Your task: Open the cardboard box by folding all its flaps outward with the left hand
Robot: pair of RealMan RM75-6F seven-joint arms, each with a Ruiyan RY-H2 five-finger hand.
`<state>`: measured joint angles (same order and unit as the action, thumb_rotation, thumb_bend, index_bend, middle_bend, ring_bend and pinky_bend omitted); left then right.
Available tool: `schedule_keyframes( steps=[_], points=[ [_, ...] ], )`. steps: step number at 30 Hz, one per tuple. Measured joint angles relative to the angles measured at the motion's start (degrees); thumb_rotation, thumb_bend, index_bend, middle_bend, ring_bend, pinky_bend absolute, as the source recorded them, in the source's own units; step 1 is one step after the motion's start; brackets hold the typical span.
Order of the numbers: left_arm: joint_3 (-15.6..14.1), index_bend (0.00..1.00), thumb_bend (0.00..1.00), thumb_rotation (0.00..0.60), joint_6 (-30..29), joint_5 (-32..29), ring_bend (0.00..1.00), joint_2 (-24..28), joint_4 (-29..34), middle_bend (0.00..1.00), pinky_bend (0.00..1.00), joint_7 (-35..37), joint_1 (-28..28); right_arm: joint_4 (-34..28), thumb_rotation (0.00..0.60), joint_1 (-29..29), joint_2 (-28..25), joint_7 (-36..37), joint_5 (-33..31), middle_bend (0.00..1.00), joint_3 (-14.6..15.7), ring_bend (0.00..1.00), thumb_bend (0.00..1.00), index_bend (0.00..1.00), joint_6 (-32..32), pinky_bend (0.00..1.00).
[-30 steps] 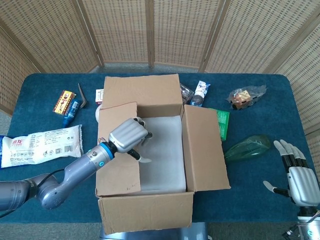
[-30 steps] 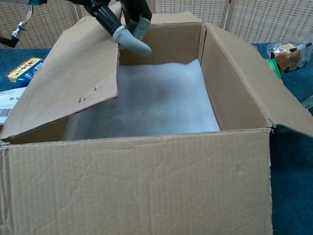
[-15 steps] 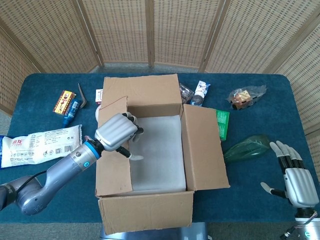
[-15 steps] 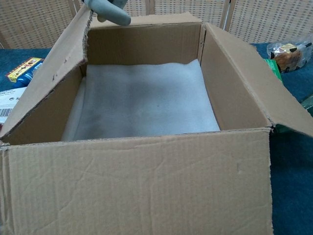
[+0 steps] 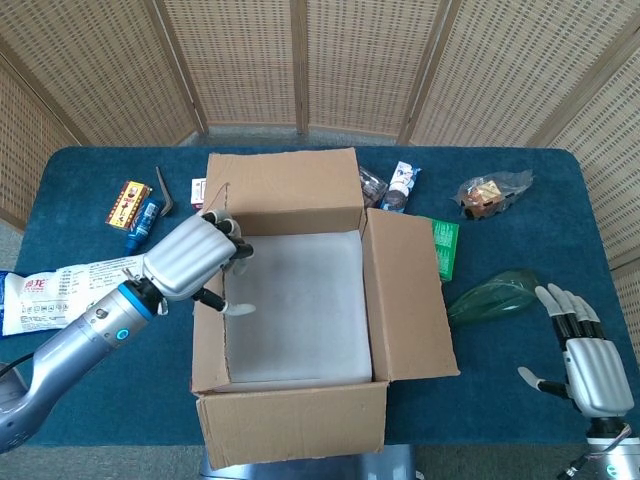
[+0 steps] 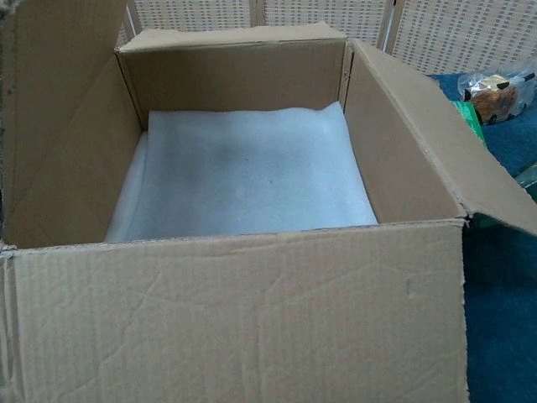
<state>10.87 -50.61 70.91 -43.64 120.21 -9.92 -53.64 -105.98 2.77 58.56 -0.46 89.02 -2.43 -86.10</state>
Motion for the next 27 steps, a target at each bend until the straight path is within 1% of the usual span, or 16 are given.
schedule_keyframes(
  steps=[6,8,10,12,17,20,27],
  points=[
    [-0.5,0.60,0.00,0.312,-0.6,2.9,0.41,1.6,0.1,0.67,0.27,1.9,2.5,-0.2,0.600,-0.2,0.3,-0.7,0.9,0.00,0.3,0.00,0.08,0.00,-0.4,0.09],
    [-0.6,0.60,0.00,0.310,-1.4,4.6,0.41,2.9,0.3,0.67,0.29,2.8,3.7,-0.2,0.600,-0.2,0.3,-0.9,0.9,0.00,0.3,0.00,0.08,0.00,-0.5,0.09],
    [-0.7,0.60,0.00,0.308,-2.4,6.5,0.41,4.3,0.5,0.68,0.34,3.6,5.0,-0.2,0.600,-0.2,0.4,-0.9,1.0,0.00,0.3,0.00,0.08,0.00,-0.5,0.09],
    [-0.8,0.60,0.00,0.311,-3.2,8.1,0.42,5.7,0.7,0.68,0.35,4.6,6.3,-0.2,0.600,-0.2,0.4,-1.0,1.2,0.00,0.4,0.00,0.08,0.00,-0.5,0.09],
    [-1.5,0.60,0.00,0.312,-4.6,11.9,0.42,9.1,0.8,0.68,0.36,7.4,9.5,-0.3,0.600,-0.2,0.4,-1.1,1.5,0.00,0.5,0.00,0.08,0.00,-0.6,0.09],
    [-2.3,0.60,0.00,0.319,-5.2,13.8,0.42,9.8,0.2,0.68,0.35,8.6,11.3,-0.4,0.600,-0.3,0.4,-1.1,1.6,0.00,0.6,0.00,0.08,0.00,-0.7,0.09],
    [-3.9,0.60,0.00,0.313,-6.9,16.7,0.43,9.7,-2.0,0.68,0.34,11.2,14.8,-0.4,0.600,-0.3,0.4,-1.1,1.8,0.00,0.7,0.00,0.08,0.00,-0.6,0.09]
  ],
)
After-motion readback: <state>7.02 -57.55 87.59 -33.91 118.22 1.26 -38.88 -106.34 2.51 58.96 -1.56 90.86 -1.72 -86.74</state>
